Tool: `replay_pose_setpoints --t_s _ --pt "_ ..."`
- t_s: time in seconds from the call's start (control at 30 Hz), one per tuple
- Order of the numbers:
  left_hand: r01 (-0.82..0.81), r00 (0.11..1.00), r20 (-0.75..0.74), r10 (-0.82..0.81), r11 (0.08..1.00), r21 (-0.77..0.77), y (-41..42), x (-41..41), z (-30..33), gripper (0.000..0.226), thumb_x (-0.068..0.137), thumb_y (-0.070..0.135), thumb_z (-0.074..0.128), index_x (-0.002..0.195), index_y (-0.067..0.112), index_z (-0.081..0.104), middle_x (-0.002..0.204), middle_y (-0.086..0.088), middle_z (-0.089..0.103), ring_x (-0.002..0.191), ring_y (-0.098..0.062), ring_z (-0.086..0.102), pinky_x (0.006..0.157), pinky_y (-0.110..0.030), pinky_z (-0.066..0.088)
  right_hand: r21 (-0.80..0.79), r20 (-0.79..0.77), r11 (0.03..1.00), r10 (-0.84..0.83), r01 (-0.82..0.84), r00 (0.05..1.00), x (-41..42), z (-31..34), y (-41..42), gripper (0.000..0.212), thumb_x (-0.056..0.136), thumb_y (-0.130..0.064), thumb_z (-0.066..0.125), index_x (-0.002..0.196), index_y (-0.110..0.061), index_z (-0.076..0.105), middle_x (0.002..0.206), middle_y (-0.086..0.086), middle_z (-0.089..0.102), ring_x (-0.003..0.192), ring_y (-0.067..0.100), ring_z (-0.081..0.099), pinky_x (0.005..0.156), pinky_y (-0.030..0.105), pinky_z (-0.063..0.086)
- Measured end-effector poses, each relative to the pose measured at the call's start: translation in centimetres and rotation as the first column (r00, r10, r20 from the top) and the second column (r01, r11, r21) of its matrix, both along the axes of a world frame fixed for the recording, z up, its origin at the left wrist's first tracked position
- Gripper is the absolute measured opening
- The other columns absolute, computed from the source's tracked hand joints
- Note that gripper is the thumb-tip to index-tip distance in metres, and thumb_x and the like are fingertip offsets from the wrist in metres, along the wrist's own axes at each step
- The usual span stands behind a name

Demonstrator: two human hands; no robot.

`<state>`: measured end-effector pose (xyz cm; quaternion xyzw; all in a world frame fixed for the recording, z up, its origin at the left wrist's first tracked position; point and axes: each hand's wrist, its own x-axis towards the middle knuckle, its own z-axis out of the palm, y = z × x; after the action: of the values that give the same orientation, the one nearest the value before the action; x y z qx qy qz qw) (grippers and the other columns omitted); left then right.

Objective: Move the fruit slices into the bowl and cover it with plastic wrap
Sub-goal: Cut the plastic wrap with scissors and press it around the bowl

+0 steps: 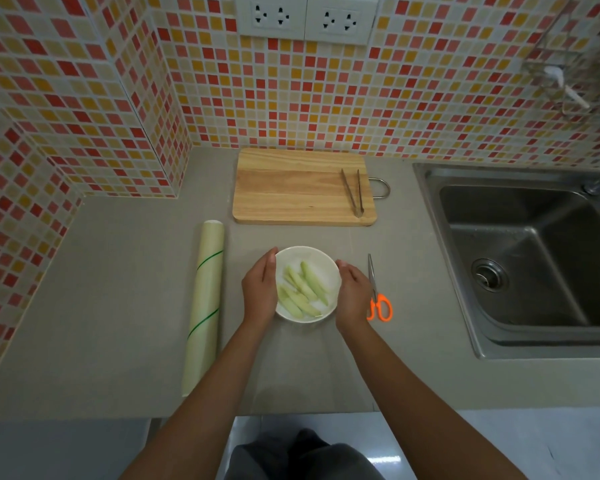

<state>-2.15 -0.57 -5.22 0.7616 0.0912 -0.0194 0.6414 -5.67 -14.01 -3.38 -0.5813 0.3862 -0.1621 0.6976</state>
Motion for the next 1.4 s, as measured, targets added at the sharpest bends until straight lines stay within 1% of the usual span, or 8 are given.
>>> replay_pose_setpoints --t_s 0.13,0.27,0.37,0.6,0.8,1.13,1.27,1.4 --pt "0.034 0.997 0.074 -0.039 0.998 0.059 0.0 -0.2 0.3 0.037 0.102 0.020 0.045 0.135 0.009 0.055 0.140 -0.004 0.057 0.132 -0.012 0.048 0.110 -0.021 0.034 0.020 -0.039 1.000 -0.015 0.016 0.999 0.5 0.2 -0.9 0.019 0.090 -0.008 0.060 0.103 0.002 0.068 0.099 0.016 0.070 0.091 0.023 0.064 0.086 0.037 0.052" --pt "0.100 0.939 0.264 -0.220 0.911 0.401 -0.4 -0.3 0.9 0.044 0.104 0.029 0.035 0.144 0.013 0.044 0.151 0.003 0.042 0.145 -0.009 0.026 0.121 -0.029 0.011 -0.050 -0.084 0.999 -0.002 -0.002 0.996 0.8 0.1 -1.2 0.023 0.092 -0.013 0.057 0.084 0.006 0.068 0.078 0.017 0.065 0.073 0.023 0.058 0.070 0.034 0.047" --pt "0.170 0.907 0.264 -0.327 0.860 0.481 -1.0 -0.8 1.0 0.050 0.102 0.033 0.027 0.145 0.013 0.042 0.152 0.000 0.041 0.145 -0.010 0.026 0.120 -0.028 0.011 -0.124 -0.137 0.991 0.038 -0.056 0.990 0.7 -0.1 -1.0 0.033 0.095 -0.018 0.053 0.079 0.007 0.069 0.070 0.017 0.061 0.067 0.023 0.054 0.063 0.031 0.041" --pt "0.101 0.967 0.226 -0.120 0.990 0.094 -0.8 -1.3 1.0 0.047 0.101 0.031 0.033 0.138 0.010 0.053 0.142 0.000 0.054 0.136 -0.009 0.045 0.116 -0.031 0.034 -0.016 -0.090 1.000 0.015 -0.017 0.996 0.7 -0.4 -0.9 0.025 0.089 -0.006 0.053 0.074 0.009 0.065 0.070 0.016 0.059 0.067 0.023 0.051 0.060 0.027 0.043" --pt "0.040 0.972 0.229 -0.060 0.995 0.088 -0.8 -1.2 1.0 0.046 0.101 0.029 0.034 0.136 0.008 0.055 0.140 -0.006 0.056 0.134 -0.013 0.048 0.113 -0.033 0.038 0.200 -0.027 0.979 0.036 -0.030 0.999 1.1 -0.4 -1.3 0.022 0.084 0.003 0.061 0.105 0.001 0.066 0.093 0.015 0.068 0.082 0.023 0.065 0.081 0.035 0.054" --pt "0.101 0.960 0.232 -0.156 0.968 0.231 -1.3 -0.8 1.0 0.042 0.103 0.026 0.035 0.135 0.009 0.057 0.136 -0.003 0.060 0.127 -0.009 0.052 0.109 -0.022 0.037 -0.345 -0.069 0.938 -0.030 0.004 0.997 2.0 -0.8 -3.7 0.025 0.080 0.012 0.053 0.097 0.002 0.068 0.068 0.005 0.059 0.063 0.008 0.056 0.064 0.013 0.047" --pt "0.087 0.960 0.238 -0.149 0.964 0.253 -1.5 -0.9 1.0 0.039 0.104 0.021 0.037 0.134 0.008 0.058 0.135 -0.003 0.061 0.127 -0.010 0.053 0.108 -0.020 0.036 -0.342 -0.085 0.939 -0.047 0.015 0.995 2.1 -0.9 -4.1 0.014 0.092 -0.013 0.057 0.093 -0.003 0.066 0.080 0.013 0.066 0.064 0.007 0.058 0.060 0.014 0.045" --pt "0.080 0.958 0.247 -0.147 0.962 0.262 -1.5 -0.9 1.0 0.038 0.103 0.020 0.038 0.133 0.007 0.058 0.134 -0.004 0.061 0.127 -0.012 0.053 0.109 -0.022 0.037 -0.319 -0.334 0.929 0.074 -0.187 0.940 2.0 -1.6 -4.0 0.053 0.097 -0.047 0.038 0.081 -0.003 0.063 0.081 0.010 0.065 0.079 0.026 0.058 0.075 0.037 0.046"
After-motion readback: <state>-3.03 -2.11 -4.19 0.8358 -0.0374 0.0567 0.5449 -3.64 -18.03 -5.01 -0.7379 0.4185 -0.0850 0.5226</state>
